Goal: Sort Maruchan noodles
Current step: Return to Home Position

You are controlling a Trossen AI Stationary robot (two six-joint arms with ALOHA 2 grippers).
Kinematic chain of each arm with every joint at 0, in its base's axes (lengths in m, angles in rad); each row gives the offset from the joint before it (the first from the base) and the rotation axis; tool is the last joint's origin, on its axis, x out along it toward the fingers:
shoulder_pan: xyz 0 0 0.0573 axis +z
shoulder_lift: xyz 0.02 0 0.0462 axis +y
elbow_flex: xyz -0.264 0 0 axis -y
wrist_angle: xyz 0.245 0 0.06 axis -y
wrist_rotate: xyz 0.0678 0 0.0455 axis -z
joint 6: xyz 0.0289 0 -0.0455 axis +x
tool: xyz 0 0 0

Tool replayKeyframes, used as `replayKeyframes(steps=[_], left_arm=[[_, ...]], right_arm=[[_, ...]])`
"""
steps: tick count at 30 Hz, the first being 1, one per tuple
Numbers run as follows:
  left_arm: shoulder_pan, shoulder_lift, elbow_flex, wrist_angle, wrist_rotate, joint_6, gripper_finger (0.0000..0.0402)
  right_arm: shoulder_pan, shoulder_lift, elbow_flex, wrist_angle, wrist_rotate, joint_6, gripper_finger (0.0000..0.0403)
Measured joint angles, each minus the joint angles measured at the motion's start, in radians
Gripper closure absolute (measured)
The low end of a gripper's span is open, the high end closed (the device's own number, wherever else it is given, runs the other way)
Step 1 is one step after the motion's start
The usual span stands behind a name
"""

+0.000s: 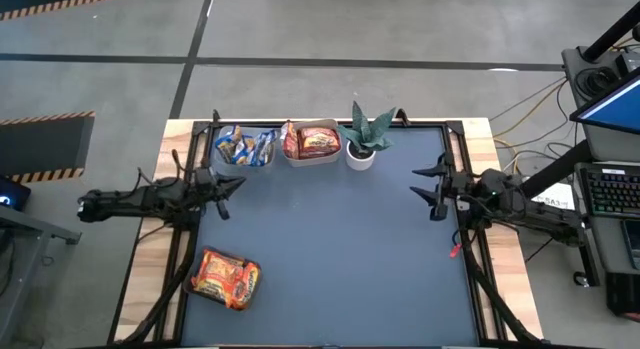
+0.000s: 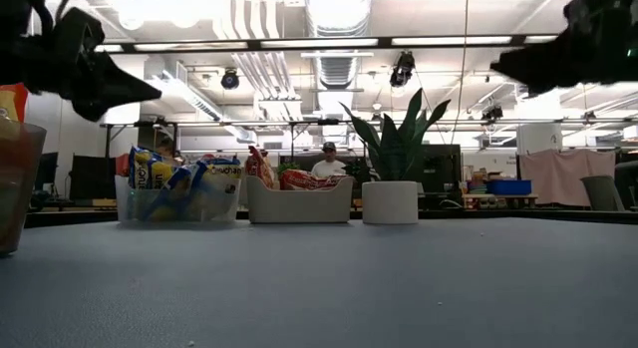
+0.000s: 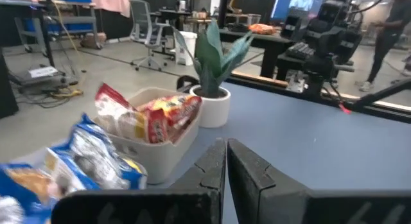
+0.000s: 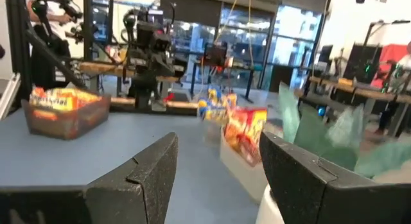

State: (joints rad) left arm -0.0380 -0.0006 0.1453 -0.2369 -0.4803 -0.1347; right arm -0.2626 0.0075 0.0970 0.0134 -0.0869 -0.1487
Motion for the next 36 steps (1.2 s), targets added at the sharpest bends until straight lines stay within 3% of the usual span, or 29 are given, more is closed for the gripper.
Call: replayKeyframes(steps=[4,9,14,20,28,36], left_arm=[[0.000,0.001,-0.069,0.080,0.045,-0.009,0.0402],[0.000,0.020,-0.083,0.150,0.105,0.014,0.0402],[0.000,0.017,-0.083,0.151,0.093,0.013,0.0402],[0.000,0.029,-0.083,0.142,0.047,-0.001,0.0402],[0.000,0.039,-0.083,0.141,0.046,-0.004,0.0402],[0.000,0.039,-0.083,0.141,0.045,-0.005,0.0402]], right_arm=[[0.000,-0.001,-0.086,0.064,0.002,0.017,0.0193],[0.000,0.013,-0.085,0.079,0.012,0.031,0.0193],[0.000,0.015,-0.085,0.053,0.123,0.100,0.0193],[0.000,0.037,-0.084,0.006,0.136,0.228,0.0193],[0.000,0.079,-0.084,0.002,0.139,0.053,0.0193],[0.000,0.089,-0.084,0.003,0.139,0.136,0.0193]])
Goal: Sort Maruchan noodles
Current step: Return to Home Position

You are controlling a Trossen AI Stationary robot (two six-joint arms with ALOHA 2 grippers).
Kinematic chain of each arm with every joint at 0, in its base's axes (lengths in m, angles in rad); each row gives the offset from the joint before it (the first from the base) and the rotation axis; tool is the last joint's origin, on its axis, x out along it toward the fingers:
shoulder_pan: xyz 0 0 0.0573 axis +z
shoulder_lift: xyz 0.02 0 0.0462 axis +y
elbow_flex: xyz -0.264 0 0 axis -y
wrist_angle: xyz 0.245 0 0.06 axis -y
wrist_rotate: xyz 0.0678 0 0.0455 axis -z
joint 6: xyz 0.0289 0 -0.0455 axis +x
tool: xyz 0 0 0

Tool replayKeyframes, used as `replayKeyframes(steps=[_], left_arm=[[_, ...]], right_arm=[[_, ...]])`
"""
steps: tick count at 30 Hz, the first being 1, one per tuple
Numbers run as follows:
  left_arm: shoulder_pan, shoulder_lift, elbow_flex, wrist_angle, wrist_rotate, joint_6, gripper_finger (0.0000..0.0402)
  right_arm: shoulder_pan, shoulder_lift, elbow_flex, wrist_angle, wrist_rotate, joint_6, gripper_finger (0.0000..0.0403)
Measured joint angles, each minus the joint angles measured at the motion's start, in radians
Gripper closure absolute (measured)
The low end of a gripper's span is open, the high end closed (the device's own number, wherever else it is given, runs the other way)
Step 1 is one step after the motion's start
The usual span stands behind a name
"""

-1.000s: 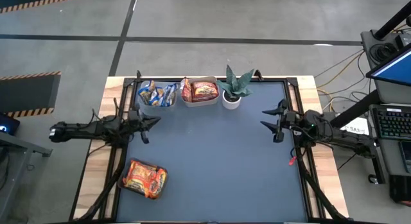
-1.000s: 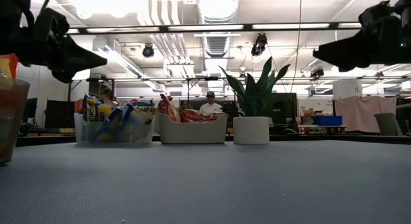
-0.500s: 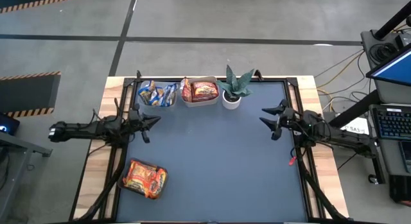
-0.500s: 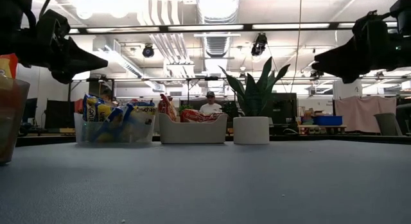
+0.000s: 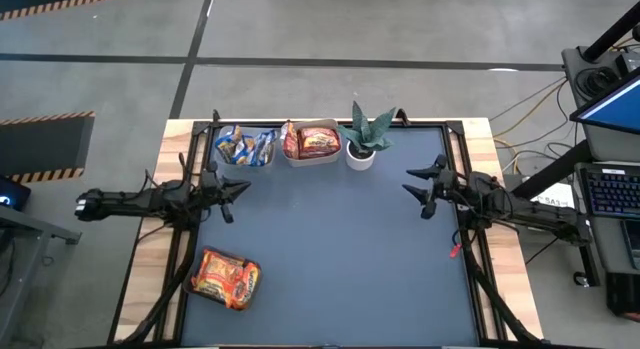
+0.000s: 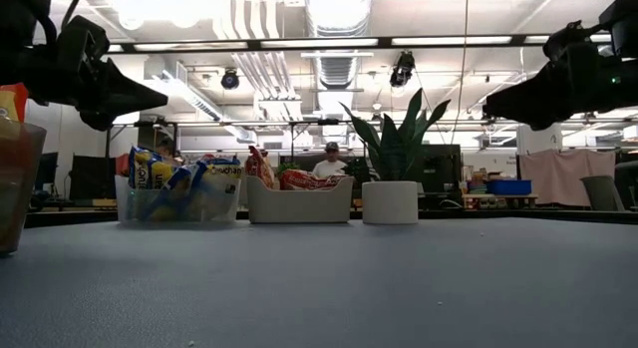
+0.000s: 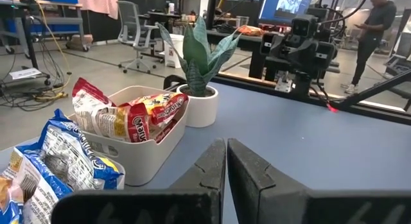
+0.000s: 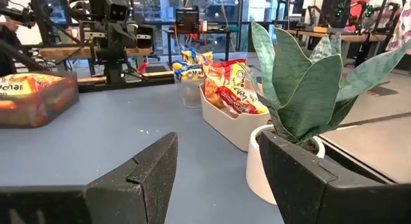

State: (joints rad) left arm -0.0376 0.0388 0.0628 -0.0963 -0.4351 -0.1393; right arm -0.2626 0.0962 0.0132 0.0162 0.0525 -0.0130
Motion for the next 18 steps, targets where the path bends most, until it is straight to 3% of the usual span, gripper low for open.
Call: replayKeyframes(steps=[18], left_arm=[[0.000,0.001,0.000,-0.001,0.000,0.000,0.0402]], right_arm=[[0.000,-0.001,0.000,0.002,0.000,0.013,0.0193]])
